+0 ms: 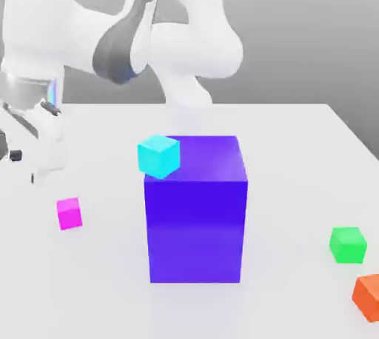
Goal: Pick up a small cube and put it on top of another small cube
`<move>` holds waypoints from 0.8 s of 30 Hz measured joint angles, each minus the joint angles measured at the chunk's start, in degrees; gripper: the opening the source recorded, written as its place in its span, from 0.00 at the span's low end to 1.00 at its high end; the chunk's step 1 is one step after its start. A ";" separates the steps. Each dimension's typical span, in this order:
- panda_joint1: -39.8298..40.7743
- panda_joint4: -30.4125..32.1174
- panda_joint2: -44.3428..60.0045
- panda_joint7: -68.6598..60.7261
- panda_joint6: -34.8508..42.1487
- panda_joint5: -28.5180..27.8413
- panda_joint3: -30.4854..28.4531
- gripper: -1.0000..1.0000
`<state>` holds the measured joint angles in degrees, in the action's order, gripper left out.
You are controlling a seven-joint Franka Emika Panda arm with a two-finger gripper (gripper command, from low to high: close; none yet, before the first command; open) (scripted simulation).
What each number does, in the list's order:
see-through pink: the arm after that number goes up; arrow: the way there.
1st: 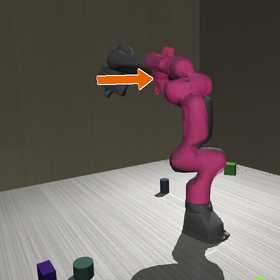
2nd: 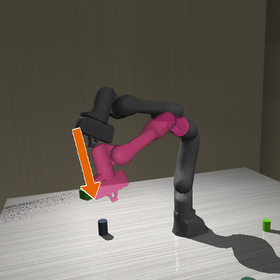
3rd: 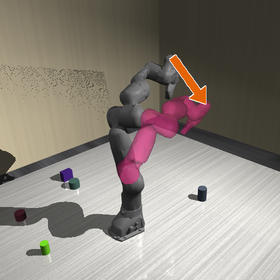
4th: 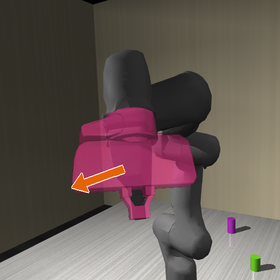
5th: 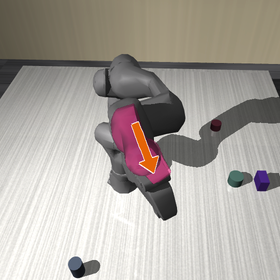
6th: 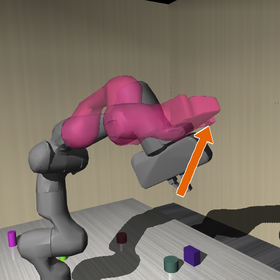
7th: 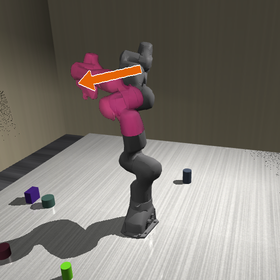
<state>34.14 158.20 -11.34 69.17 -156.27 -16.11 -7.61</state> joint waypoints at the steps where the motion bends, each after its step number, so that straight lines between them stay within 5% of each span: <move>1: 0.58 0.77 0.85 0.12 -0.76 0.27 -0.68 0.50; 12: 4.14 8.98 9.18 -5.41 -9.30 12.90 -7.48 0.50; 24: 5.18 6.46 17.93 -14.42 -16.00 27.21 -2.45 0.50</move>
<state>39.32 164.66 6.59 54.75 -172.27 11.10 -10.06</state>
